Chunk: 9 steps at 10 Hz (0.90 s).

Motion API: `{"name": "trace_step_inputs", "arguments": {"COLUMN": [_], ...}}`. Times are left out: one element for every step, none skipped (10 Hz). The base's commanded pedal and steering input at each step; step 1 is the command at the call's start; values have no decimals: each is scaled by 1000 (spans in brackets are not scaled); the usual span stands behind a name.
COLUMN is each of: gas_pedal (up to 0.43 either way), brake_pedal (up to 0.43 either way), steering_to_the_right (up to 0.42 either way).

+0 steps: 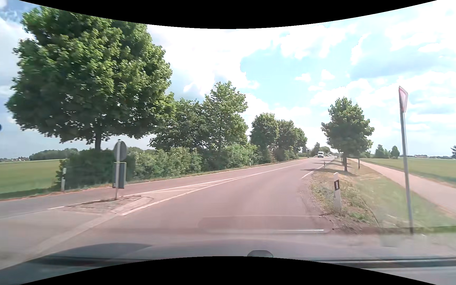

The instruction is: Follow the waypoints while adhering to traffic rules and regulations

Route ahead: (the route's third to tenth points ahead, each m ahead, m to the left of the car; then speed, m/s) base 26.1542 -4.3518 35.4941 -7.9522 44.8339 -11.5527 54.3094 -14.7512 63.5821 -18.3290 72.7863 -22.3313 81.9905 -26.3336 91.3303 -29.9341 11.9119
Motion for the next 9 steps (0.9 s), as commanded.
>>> {"name": "trace_step_inputs", "arguments": {"gas_pedal": [488,520,520,531,531,531,571,579,622], "brake_pedal": [0,0,0,0,0,0,0,0,0], "steering_to_the_right": [95,97,97,96,95,94,92,90,80]}}
